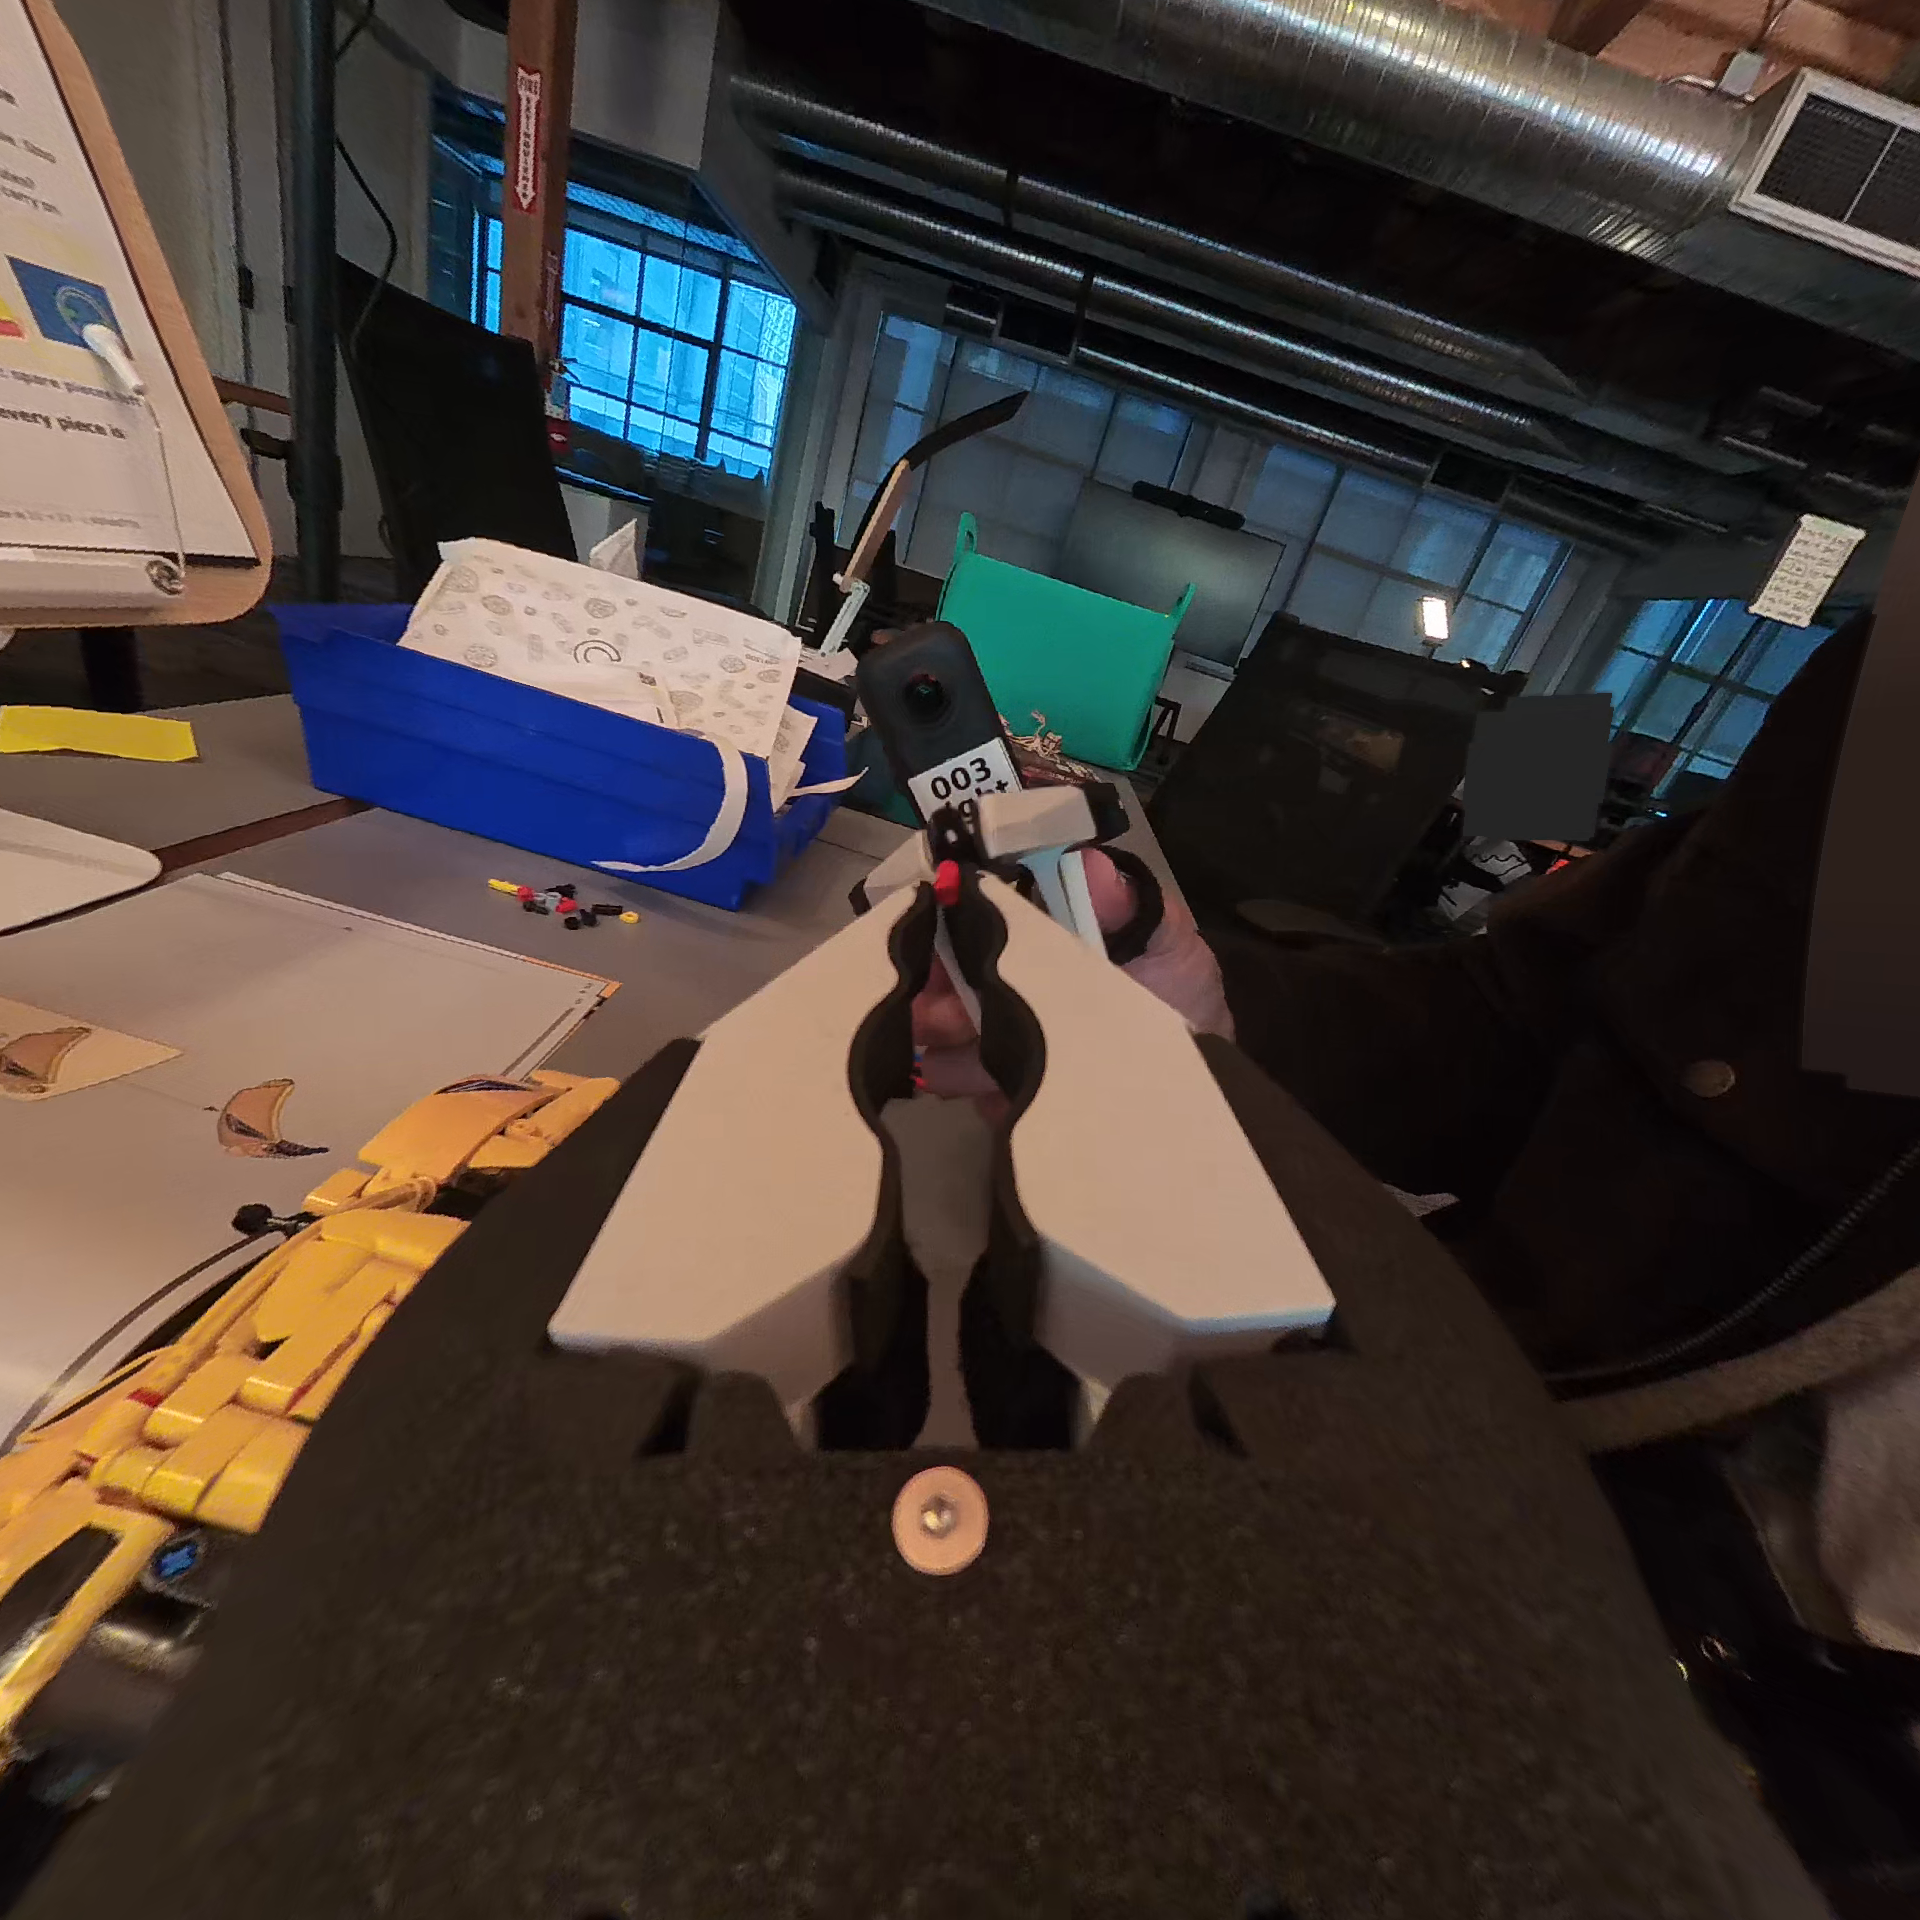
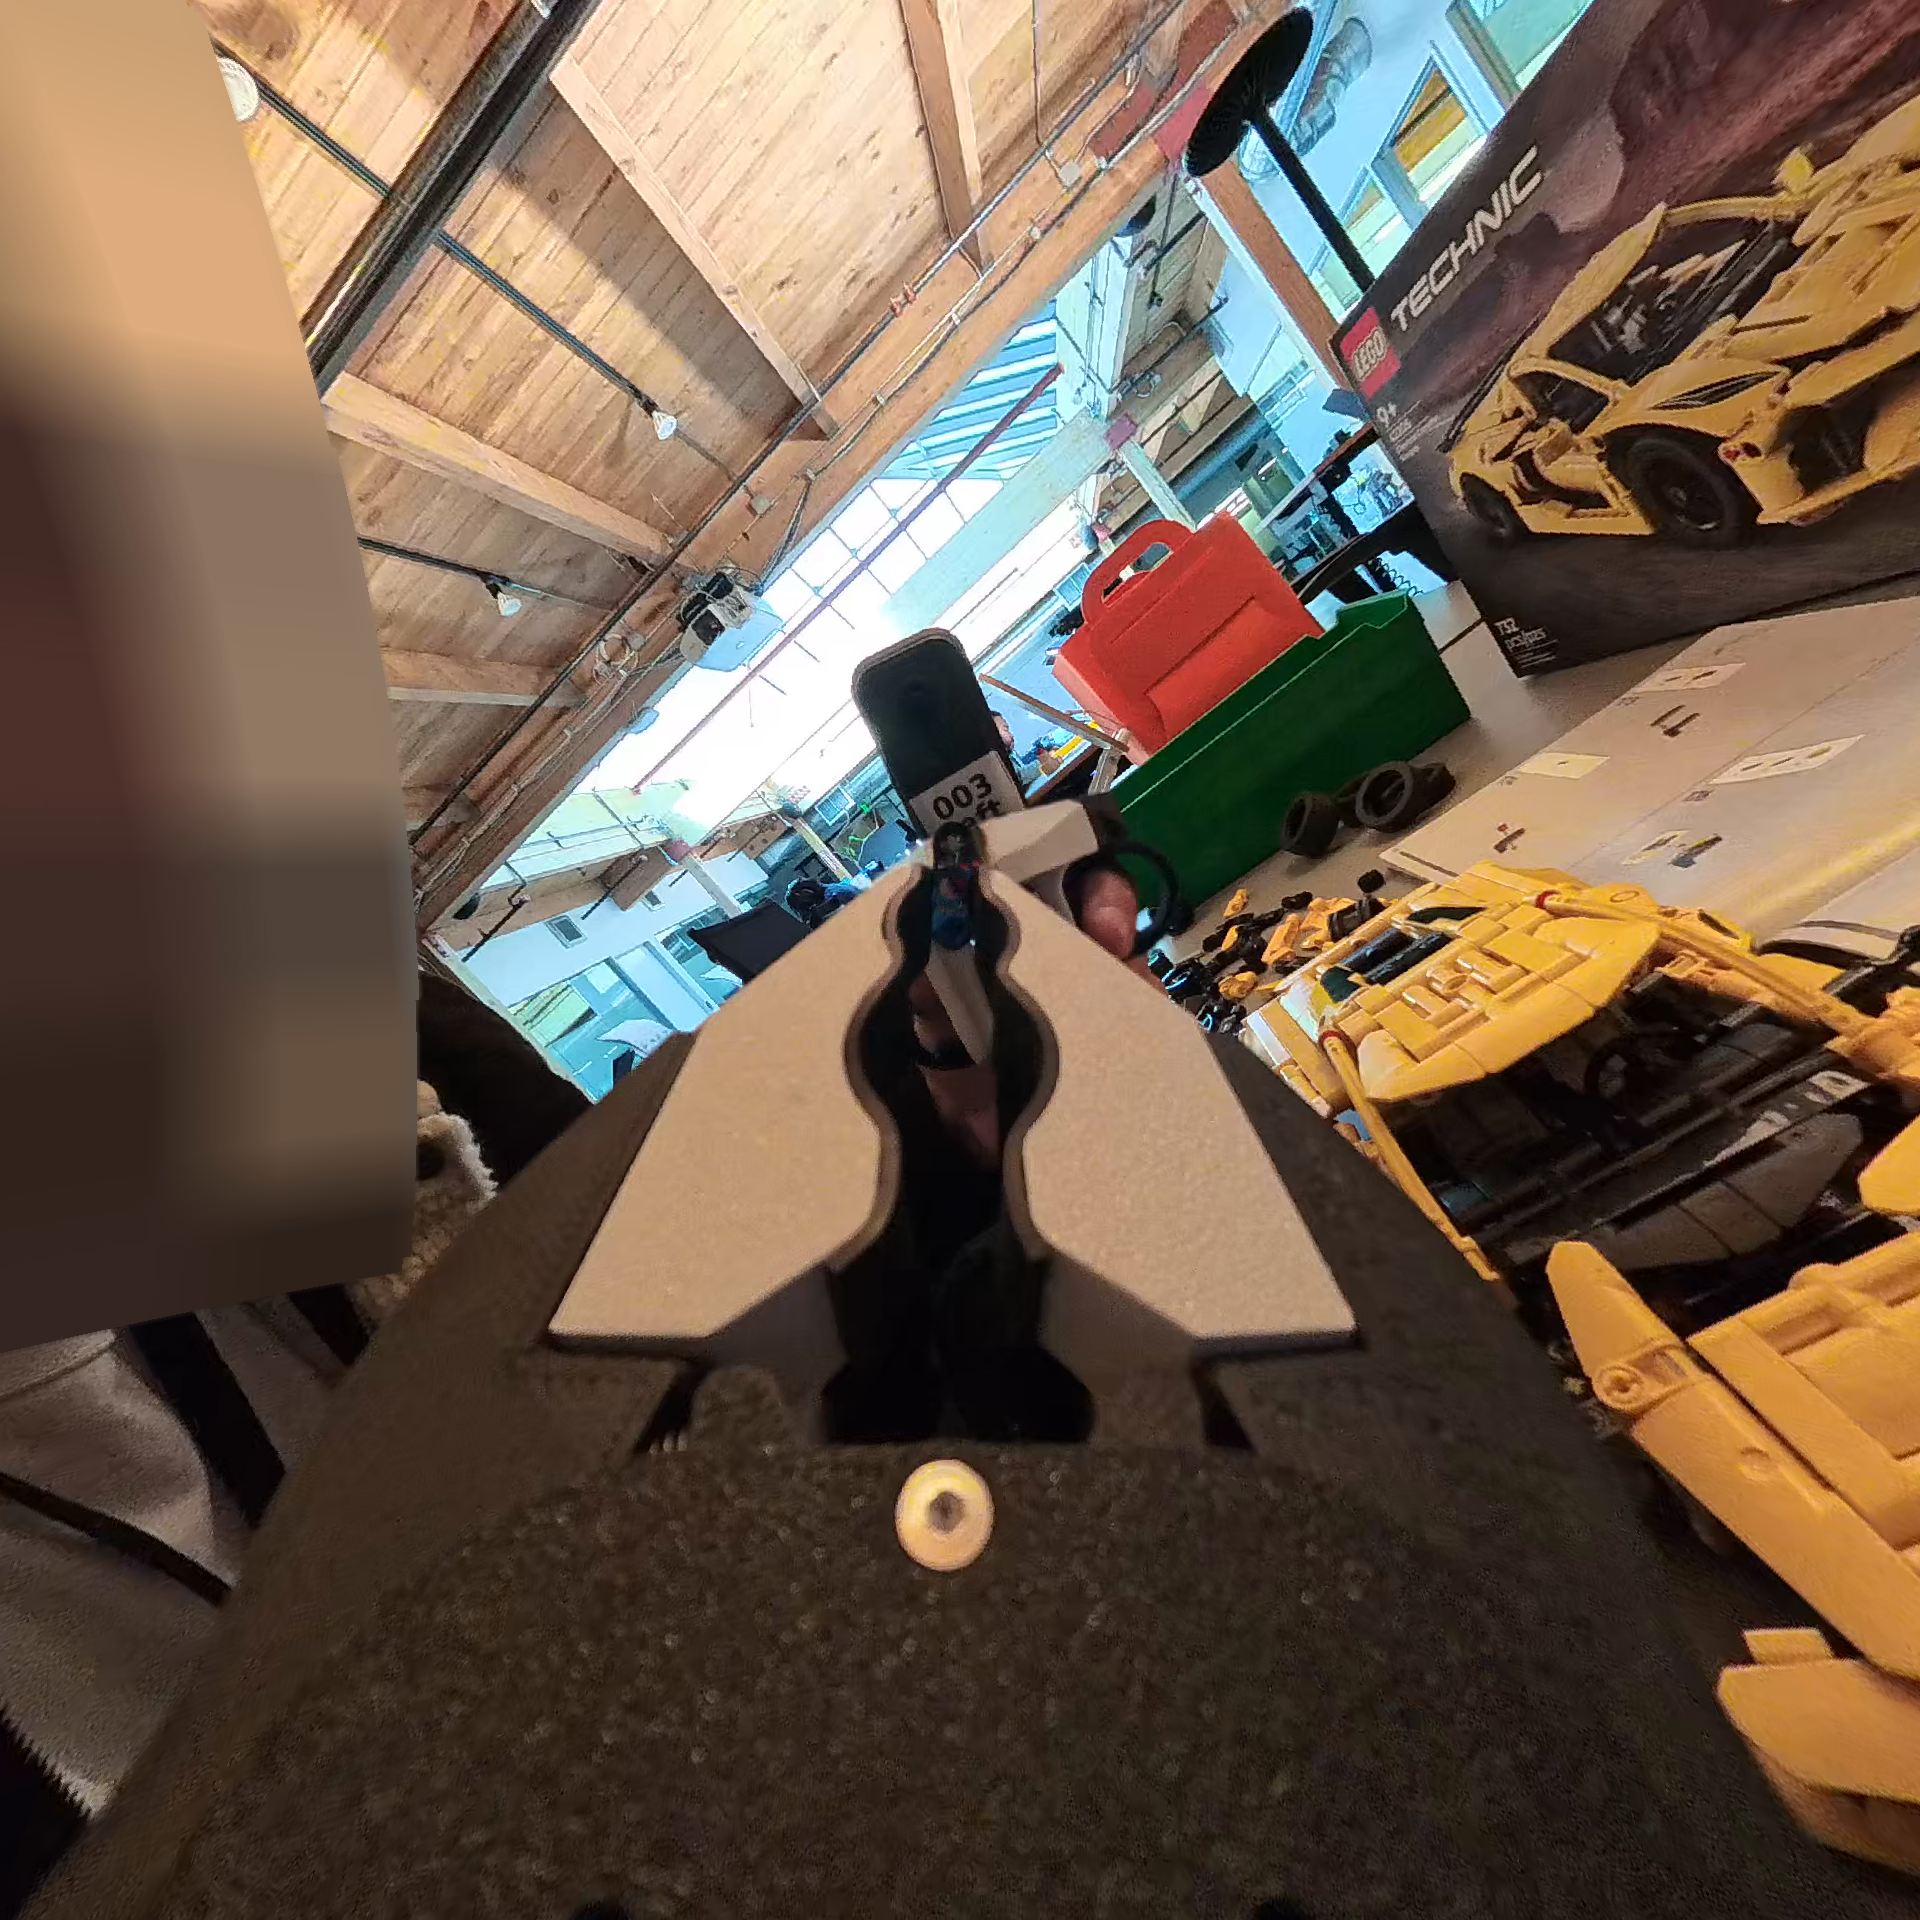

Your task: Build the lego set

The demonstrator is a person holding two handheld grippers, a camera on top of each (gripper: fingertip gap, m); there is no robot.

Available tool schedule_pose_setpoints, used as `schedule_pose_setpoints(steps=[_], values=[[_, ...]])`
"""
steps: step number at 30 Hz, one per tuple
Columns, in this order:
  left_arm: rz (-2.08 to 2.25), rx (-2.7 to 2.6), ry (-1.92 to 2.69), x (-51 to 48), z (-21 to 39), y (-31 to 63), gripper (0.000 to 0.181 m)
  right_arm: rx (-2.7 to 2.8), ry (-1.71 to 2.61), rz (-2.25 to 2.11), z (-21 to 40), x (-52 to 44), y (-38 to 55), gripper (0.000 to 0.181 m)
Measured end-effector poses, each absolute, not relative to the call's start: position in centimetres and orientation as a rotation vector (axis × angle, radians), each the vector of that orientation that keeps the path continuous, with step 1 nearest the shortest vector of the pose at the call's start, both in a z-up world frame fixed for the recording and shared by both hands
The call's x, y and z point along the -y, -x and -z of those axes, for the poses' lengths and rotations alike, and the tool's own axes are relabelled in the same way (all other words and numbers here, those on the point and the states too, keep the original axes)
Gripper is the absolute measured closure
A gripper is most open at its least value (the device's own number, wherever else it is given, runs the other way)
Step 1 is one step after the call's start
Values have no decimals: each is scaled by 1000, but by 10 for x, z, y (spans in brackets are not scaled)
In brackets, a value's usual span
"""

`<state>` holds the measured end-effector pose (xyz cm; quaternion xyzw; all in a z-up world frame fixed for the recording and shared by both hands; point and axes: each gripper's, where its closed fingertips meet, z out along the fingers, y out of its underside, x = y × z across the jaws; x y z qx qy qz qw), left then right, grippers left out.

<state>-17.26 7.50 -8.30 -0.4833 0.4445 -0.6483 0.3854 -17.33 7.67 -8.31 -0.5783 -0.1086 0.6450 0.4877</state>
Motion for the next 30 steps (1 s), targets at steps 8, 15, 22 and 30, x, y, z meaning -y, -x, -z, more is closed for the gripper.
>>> schedule_pose_setpoints(steps=[8, 15, 22, 30], values=[[1631, -1081, 1254, -78, 86, 167, 177, 245, 1418, -1515, 84, -81, 169, 176], [1585, -1069, 1253, -81, 85, 167, 178, 243, 1447, -1452, 88, -85, 166, 176], [1600, -1082, 1259, -79, 86, 167, 178, 256, 1444, -1467, 87, -83, 169, 176], [1602, -1092, 1287, -78, 90, 164, 177, 252, 1452, -1457, 89, -84, 167, 176]])
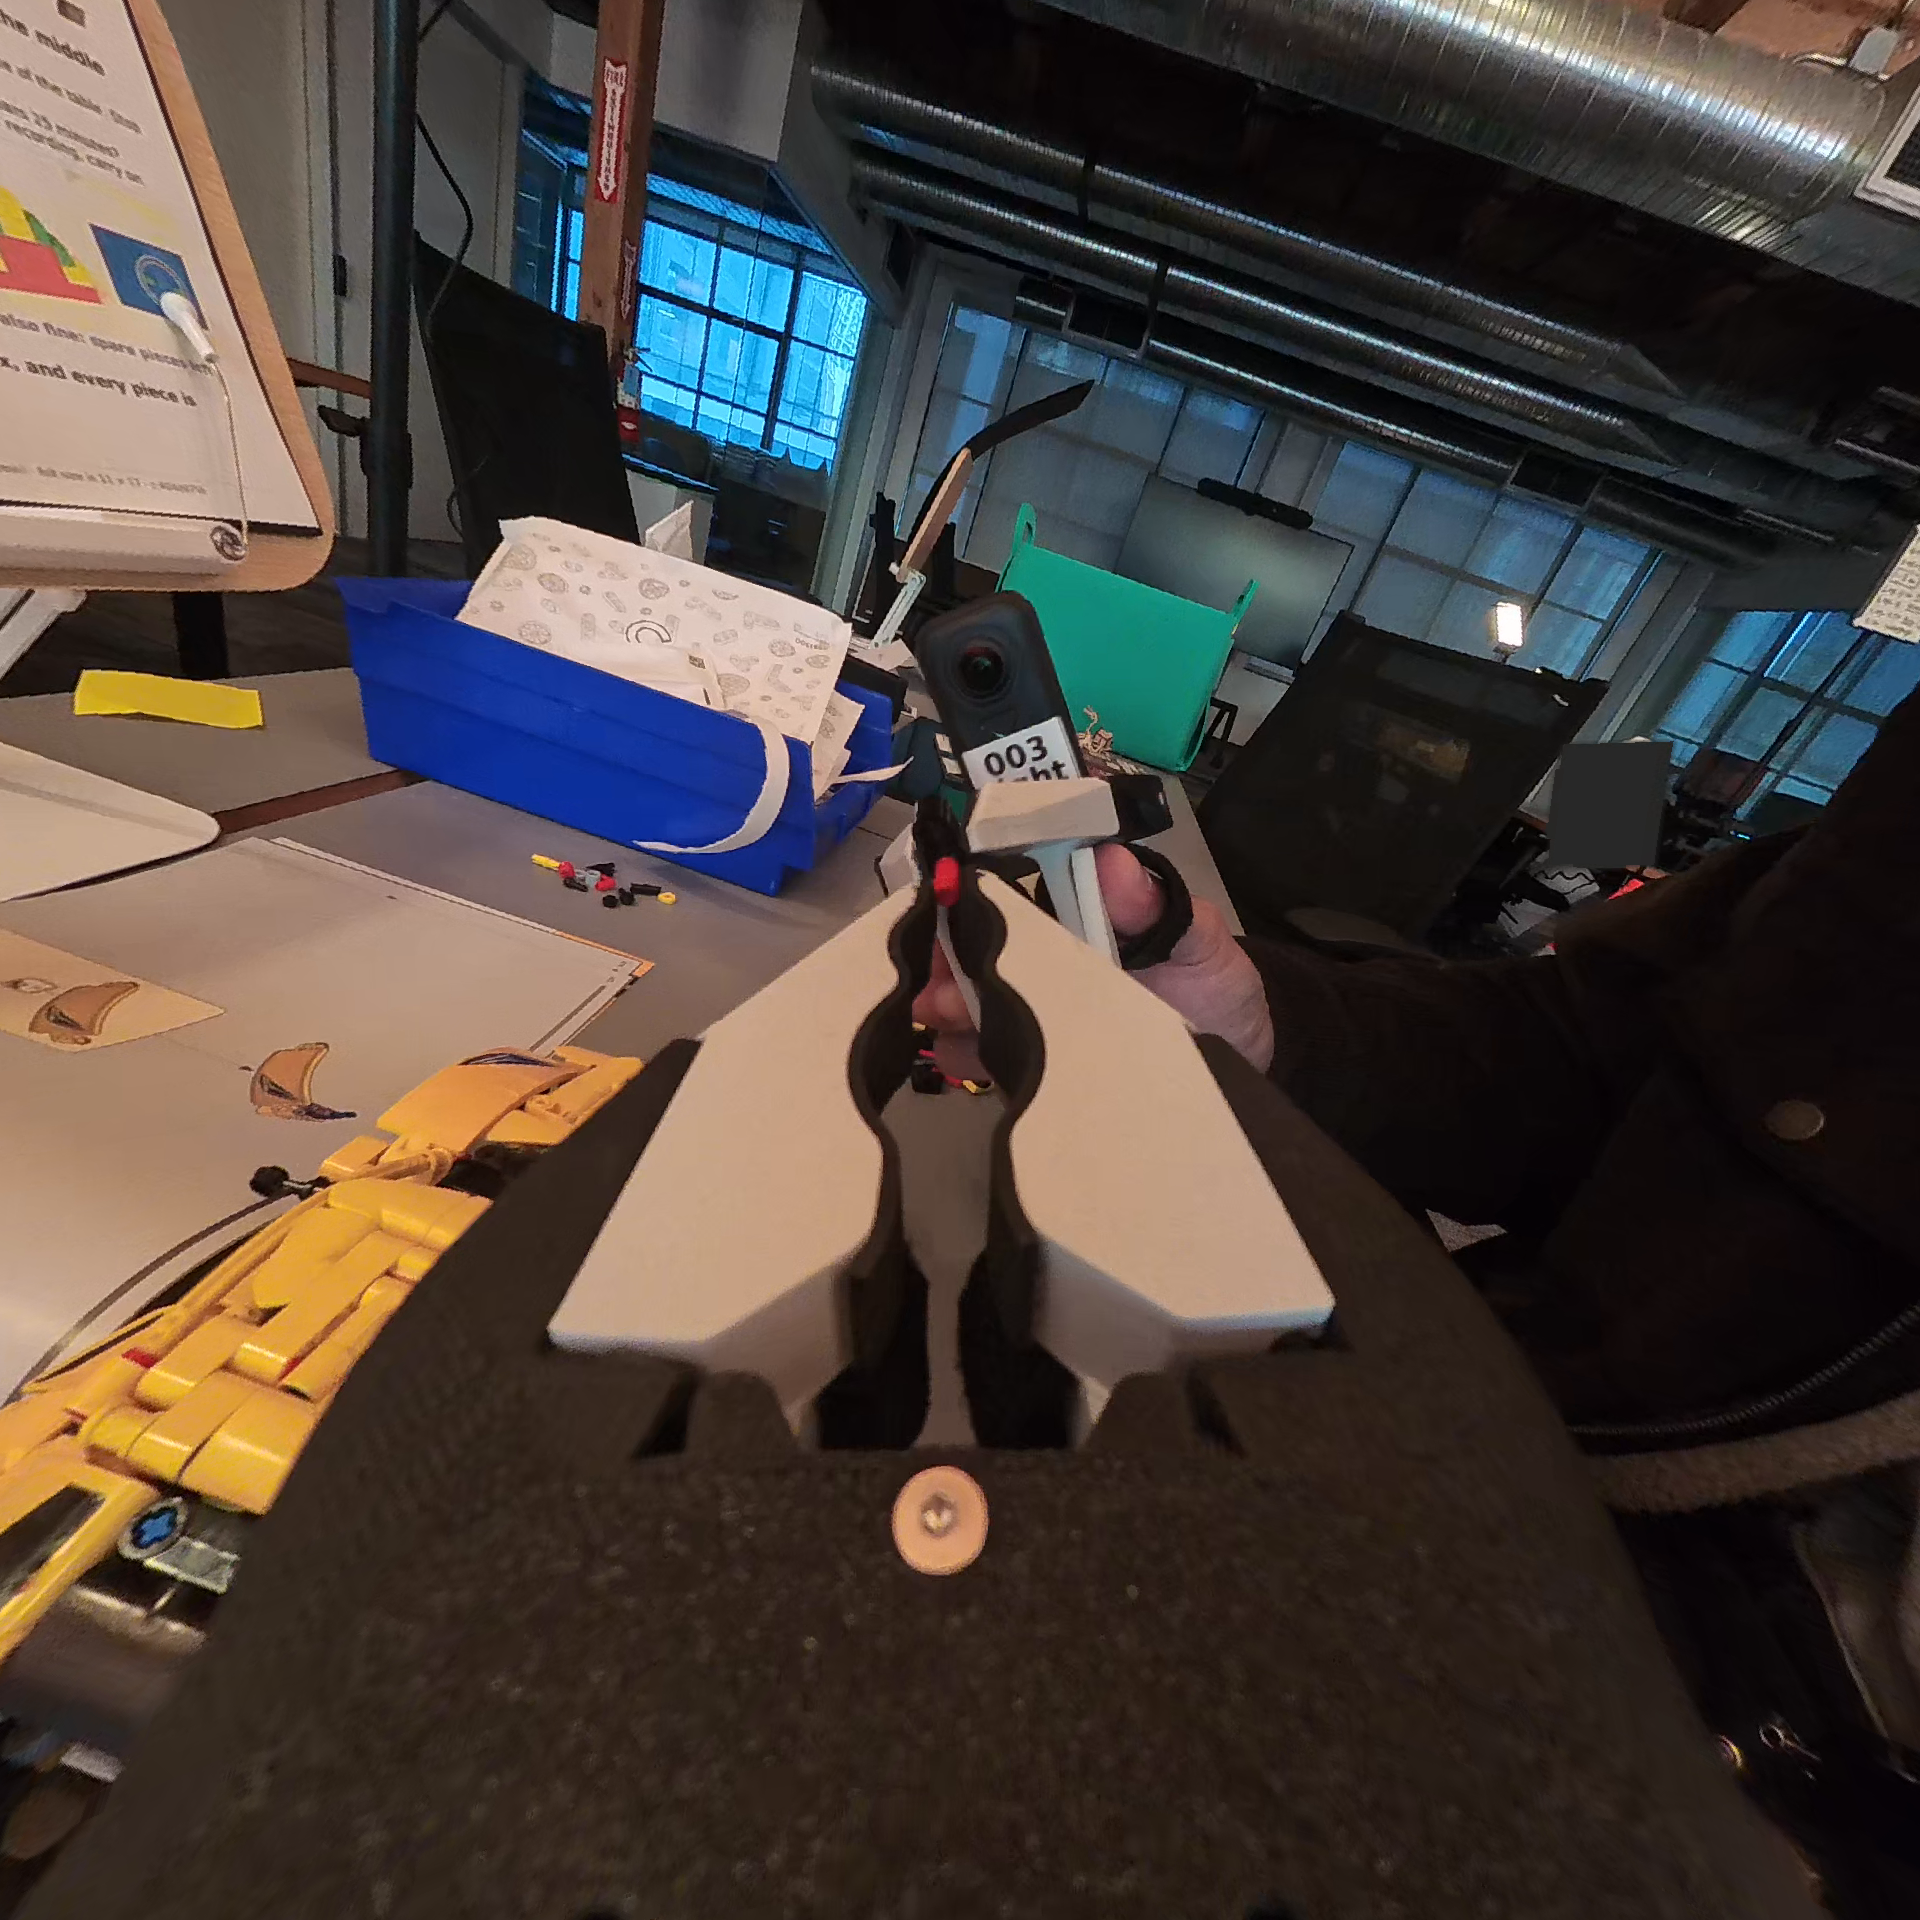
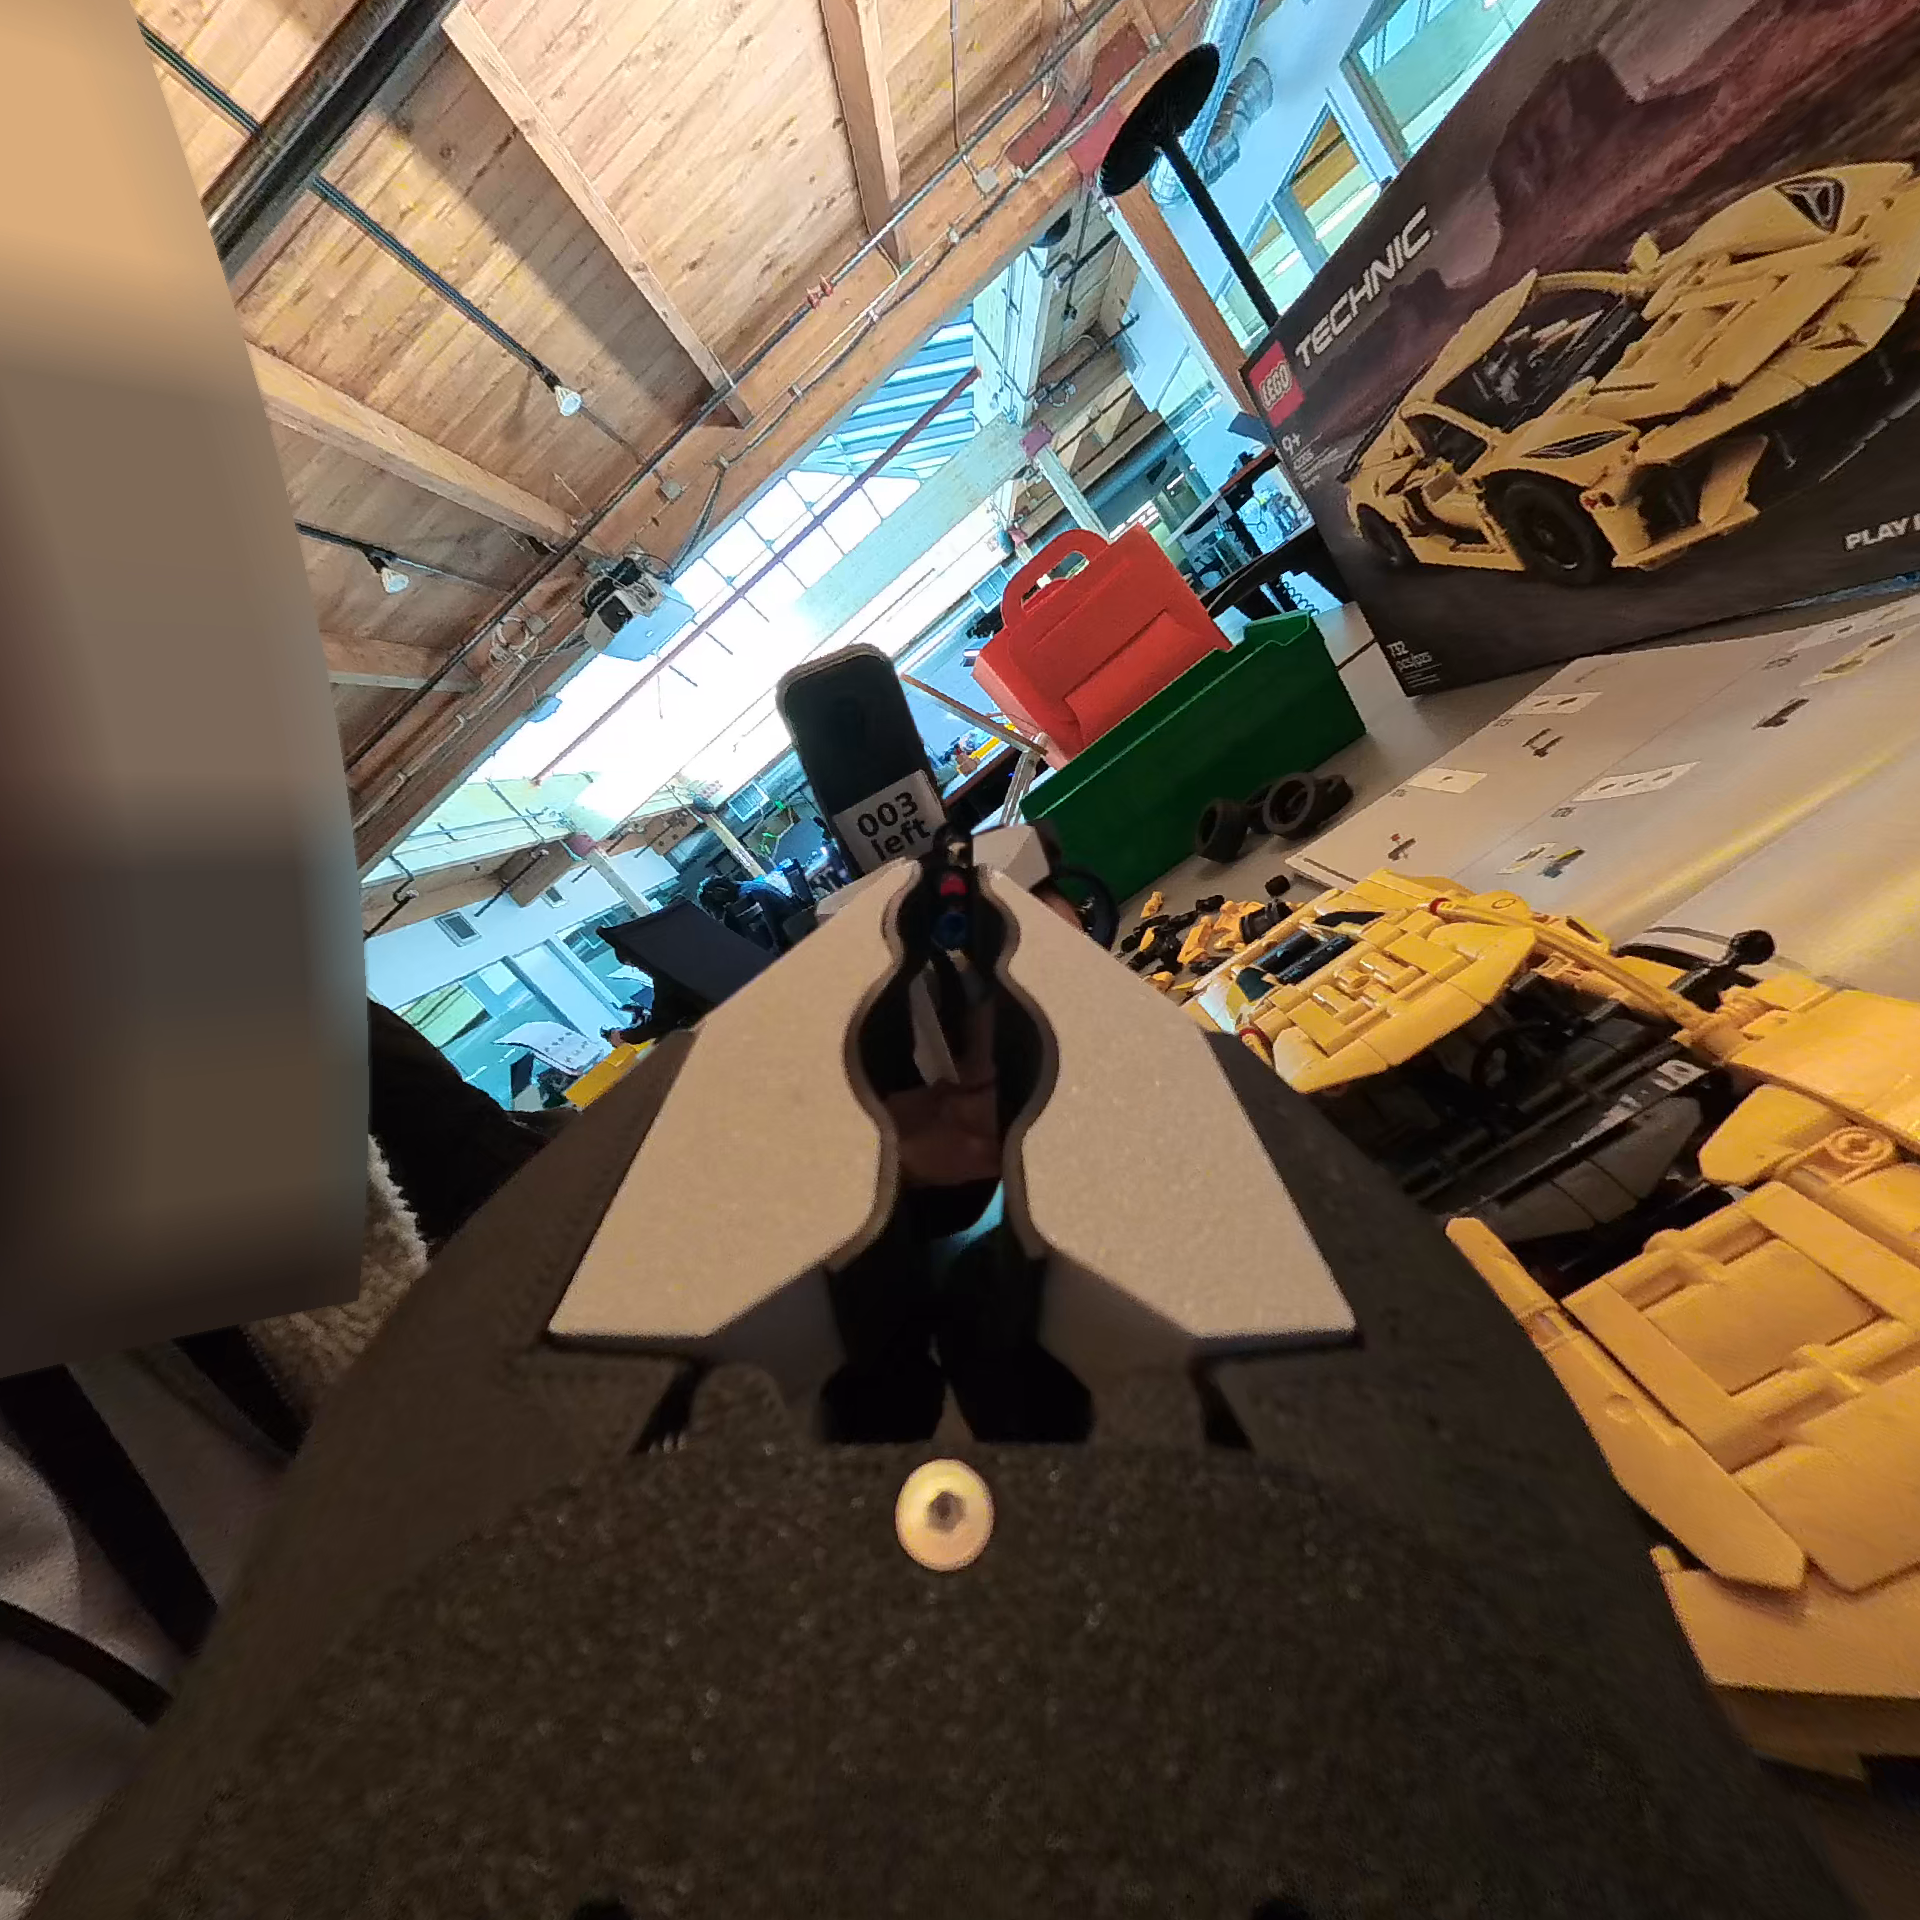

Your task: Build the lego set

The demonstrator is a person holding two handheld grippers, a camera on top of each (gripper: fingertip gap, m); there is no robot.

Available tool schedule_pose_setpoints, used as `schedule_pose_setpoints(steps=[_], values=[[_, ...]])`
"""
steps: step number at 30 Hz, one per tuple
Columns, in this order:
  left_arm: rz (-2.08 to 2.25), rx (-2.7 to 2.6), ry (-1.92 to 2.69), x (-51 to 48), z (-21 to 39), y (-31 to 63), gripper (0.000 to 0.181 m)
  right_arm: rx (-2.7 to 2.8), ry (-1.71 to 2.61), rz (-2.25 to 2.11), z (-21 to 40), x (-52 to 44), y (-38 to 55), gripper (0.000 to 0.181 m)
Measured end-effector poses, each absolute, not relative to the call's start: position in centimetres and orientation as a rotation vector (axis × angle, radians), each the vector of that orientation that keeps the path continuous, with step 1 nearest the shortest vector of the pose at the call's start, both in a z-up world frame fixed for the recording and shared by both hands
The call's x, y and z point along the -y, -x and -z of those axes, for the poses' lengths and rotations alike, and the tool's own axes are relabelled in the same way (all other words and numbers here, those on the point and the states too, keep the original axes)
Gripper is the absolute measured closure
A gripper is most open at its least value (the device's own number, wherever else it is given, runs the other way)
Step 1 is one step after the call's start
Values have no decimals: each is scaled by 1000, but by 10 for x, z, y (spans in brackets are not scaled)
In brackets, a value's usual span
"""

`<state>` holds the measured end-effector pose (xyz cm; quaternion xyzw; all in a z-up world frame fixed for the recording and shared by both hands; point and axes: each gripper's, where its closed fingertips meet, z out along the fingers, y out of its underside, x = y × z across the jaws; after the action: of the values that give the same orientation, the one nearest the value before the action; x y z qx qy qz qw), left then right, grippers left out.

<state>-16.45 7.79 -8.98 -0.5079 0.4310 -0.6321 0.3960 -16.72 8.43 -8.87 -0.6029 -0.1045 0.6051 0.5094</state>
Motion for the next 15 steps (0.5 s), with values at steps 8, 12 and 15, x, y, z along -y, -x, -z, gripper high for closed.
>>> schedule_pose_setpoints(steps=[8, 12, 15], values=[[1698, -1097, 1355, -77, 95, 165, 177, 321, 1485, -1398, 95, -83, 168, 176], [1643, -1108, 1357, -78, 97, 164, 177, 291, 1484, -1444, 97, -84, 167, 175], [1642, -1111, 1371, -78, 99, 163, 178, 319, 1502, -1408, 99, -84, 167, 175]])
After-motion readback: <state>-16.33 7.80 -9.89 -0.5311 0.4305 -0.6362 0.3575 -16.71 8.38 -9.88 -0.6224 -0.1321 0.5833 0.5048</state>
